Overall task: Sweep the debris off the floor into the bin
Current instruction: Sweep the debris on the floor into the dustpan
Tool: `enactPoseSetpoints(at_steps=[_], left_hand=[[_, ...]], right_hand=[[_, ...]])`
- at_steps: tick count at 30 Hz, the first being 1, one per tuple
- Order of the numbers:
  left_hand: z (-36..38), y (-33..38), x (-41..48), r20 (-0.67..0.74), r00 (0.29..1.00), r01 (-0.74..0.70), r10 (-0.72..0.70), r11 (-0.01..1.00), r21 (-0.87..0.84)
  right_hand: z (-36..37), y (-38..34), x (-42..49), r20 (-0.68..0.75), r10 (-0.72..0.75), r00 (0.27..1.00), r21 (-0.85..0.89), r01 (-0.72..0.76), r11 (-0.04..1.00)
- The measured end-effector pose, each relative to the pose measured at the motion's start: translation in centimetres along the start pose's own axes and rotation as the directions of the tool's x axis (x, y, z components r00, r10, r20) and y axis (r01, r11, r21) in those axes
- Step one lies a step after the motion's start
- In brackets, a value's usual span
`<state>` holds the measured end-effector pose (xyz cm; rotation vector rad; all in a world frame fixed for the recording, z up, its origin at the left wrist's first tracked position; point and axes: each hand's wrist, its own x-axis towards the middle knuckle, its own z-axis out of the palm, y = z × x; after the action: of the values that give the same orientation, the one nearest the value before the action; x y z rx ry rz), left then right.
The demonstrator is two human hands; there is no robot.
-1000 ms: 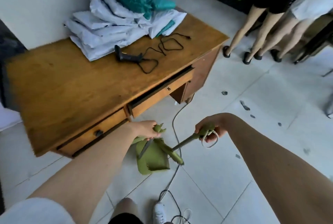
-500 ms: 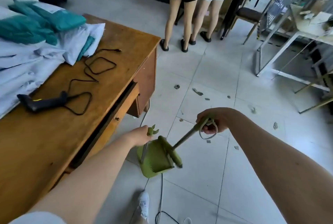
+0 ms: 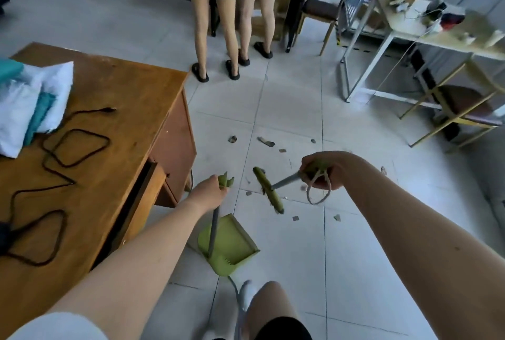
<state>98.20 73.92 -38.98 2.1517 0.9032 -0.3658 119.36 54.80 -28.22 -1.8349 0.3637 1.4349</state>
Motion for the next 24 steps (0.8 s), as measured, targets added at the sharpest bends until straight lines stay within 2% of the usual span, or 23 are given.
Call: enactPoseSetpoints(at_steps=[2,7,15,20,24], left_hand=[[-0.5,1.1,2.3,0.005,1.0,-0.002,0.002,1.0,0.011],[-1.9,4.6,9.0,0.002,0.999,0.052,-0.052,0.998,0.042],[-6.1,10.9,19.2,-0.023,0.999,0.041,-0.039,0.995,0.091],[-8.6,12.3,23.9,-0.076,0.995,0.071,-0.06,0.986,0.151],[-11.1,11.7,28.4,-0.106,0.992,0.093,-0.073,0.976,0.195]], right_hand=[[-1.1,-2.1,2.1,0.031,0.003,1.0,0.064,-0.005,0.998],[-3.0,-9.8,7.9,0.086,-0.004,0.996,0.038,0.001,0.999],[-6.0,-22.1,14.5,0.112,0.049,0.993,-0.149,-0.032,0.988],[-4.1,-29.1,18.0,0.133,0.084,0.988,-0.207,-0.055,0.977],[-1.2,-33.5,21.9,0.15,0.042,0.988,-0.285,0.003,0.958]])
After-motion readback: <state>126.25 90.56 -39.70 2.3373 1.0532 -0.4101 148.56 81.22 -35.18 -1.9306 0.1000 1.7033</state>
